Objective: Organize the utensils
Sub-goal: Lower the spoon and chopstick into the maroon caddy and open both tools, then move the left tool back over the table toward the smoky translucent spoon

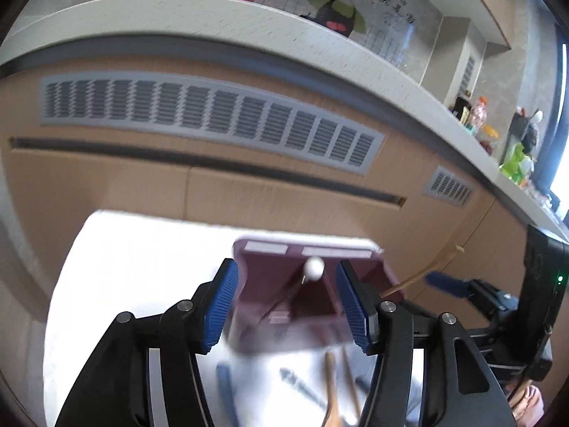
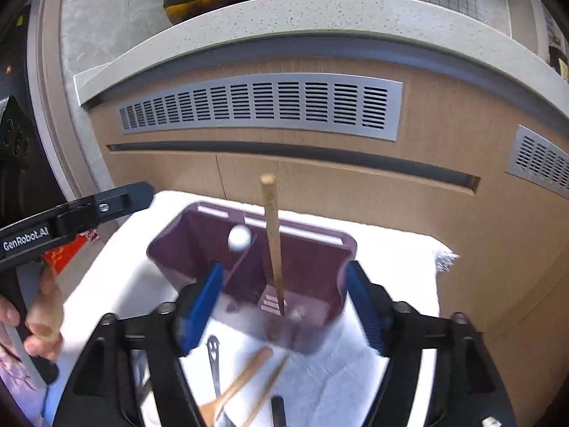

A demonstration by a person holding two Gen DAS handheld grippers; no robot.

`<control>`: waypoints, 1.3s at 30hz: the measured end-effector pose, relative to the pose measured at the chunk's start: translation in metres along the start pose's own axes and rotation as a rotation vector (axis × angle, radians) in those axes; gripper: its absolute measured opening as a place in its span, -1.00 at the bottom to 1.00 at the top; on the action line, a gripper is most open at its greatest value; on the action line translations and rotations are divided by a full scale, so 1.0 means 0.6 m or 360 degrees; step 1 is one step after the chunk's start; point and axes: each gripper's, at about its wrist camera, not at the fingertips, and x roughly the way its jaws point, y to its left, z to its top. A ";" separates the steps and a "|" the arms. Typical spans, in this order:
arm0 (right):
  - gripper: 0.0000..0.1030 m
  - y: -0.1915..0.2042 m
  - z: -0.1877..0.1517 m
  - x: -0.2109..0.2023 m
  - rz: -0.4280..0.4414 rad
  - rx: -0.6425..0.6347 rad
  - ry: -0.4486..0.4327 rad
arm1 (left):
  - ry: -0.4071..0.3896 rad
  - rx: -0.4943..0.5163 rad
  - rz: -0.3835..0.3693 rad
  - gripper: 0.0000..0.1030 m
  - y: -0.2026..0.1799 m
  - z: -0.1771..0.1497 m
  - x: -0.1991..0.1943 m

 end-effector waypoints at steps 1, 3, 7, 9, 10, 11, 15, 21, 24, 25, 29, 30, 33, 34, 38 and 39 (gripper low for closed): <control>0.65 -0.001 -0.011 -0.007 -0.0025 -0.0004 -0.0002 | 0.0017 -0.0002 0.0019 0.17 0.002 -0.011 -0.006; 0.75 0.002 -0.033 -0.022 -0.0073 -0.0019 -0.0005 | 0.0049 0.0001 0.0052 0.23 0.006 -0.039 -0.022; 0.88 0.006 -0.074 -0.048 -0.0118 -0.0069 0.0004 | 0.0094 0.0027 0.0098 0.32 0.009 -0.090 -0.051; 0.99 0.007 -0.096 -0.062 -0.0143 -0.0093 0.0008 | 0.0121 0.0050 0.0138 0.34 0.008 -0.114 -0.059; 0.99 0.007 -0.105 -0.068 -0.0155 -0.0105 0.0013 | 0.0139 0.0056 0.0160 0.34 0.007 -0.122 -0.061; 0.99 0.006 -0.118 -0.074 -0.0172 -0.0118 0.0024 | 0.0160 0.0060 0.0177 0.35 0.008 -0.134 -0.066; 0.99 0.015 -0.155 -0.081 -0.0337 -0.0198 0.0109 | 0.0229 0.0071 0.0199 0.37 0.015 -0.176 -0.079; 0.98 0.030 -0.208 -0.067 -0.0197 -0.0216 0.0221 | 0.0299 0.0142 0.0277 0.39 0.020 -0.226 -0.090; 0.92 0.033 -0.221 -0.058 -0.0115 -0.0150 0.0259 | 0.0357 0.0102 0.0218 0.39 0.025 -0.244 -0.091; 0.85 0.035 -0.224 -0.058 -0.0129 -0.0135 0.0253 | 0.0366 0.0098 0.0178 0.39 0.023 -0.250 -0.091; 0.68 0.033 -0.232 -0.060 -0.0177 -0.0096 0.0267 | 0.0409 0.0179 0.0054 0.38 -0.004 -0.274 -0.090; 0.61 0.029 -0.234 -0.061 -0.0170 -0.0078 0.0285 | 0.0421 0.0202 0.0030 0.38 -0.012 -0.280 -0.089; 0.56 0.010 -0.240 -0.064 -0.0161 -0.0017 0.0329 | 0.0419 0.0260 -0.0005 0.36 -0.032 -0.295 -0.092; 0.54 0.004 -0.243 -0.067 -0.0166 0.0003 0.0335 | 0.0394 0.0287 0.0015 0.30 -0.036 -0.296 -0.094; 0.37 -0.006 -0.253 -0.076 -0.0209 0.0036 0.0323 | 0.0416 0.0191 0.0102 -0.10 -0.015 -0.279 -0.079; 0.34 -0.006 -0.256 -0.080 -0.0221 0.0039 0.0310 | 0.0445 0.0145 0.0082 -0.19 -0.009 -0.276 -0.074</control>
